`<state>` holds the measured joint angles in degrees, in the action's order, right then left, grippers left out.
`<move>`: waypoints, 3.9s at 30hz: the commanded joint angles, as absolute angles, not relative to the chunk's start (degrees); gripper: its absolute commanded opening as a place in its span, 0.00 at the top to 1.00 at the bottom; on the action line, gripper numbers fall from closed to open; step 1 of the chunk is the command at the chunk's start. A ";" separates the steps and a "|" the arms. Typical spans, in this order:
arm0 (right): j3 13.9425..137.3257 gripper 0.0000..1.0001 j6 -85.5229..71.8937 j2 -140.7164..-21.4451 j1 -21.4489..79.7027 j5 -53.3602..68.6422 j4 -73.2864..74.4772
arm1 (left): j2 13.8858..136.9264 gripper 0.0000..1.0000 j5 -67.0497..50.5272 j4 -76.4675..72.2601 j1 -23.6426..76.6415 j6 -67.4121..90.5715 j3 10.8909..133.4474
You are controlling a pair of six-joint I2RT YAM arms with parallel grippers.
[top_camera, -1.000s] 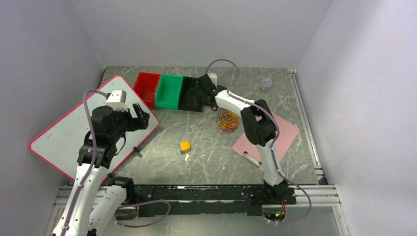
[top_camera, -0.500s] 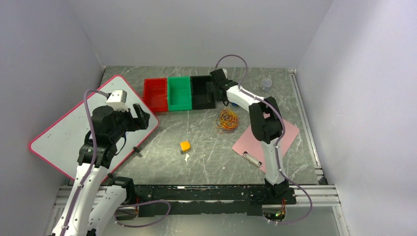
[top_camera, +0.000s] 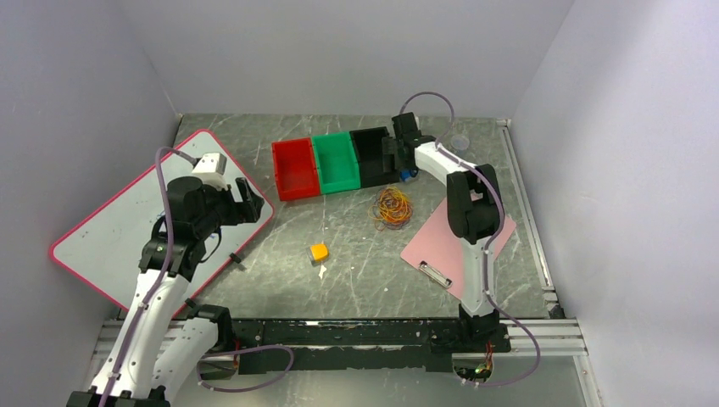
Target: Untangle the cables
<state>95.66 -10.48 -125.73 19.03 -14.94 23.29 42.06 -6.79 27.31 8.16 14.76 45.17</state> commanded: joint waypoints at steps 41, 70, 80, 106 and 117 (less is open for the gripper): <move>49.46 0.07 -15.00 -84.70 12.90 12.17 9.18 | 45.12 0.06 -11.09 20.50 8.53 25.23 47.48; 46.01 0.43 -35.20 -86.73 47.85 -5.23 7.90 | 46.00 0.10 -17.14 17.06 8.53 25.63 41.28; 49.63 0.17 -25.75 -76.39 44.47 -9.85 12.93 | 52.35 0.14 -17.70 14.36 16.62 28.70 40.15; 37.94 0.45 -33.69 -72.90 38.88 -0.56 3.58 | 71.53 0.47 0.64 2.97 40.45 55.02 41.35; 37.61 0.45 -32.76 -69.98 39.02 -3.98 5.68 | 62.30 0.13 20.75 8.72 41.24 55.34 43.32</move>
<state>38.04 -32.91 -71.24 38.85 -1.61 5.85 68.25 8.14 7.62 41.06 55.53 40.42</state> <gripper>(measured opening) 0.549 0.785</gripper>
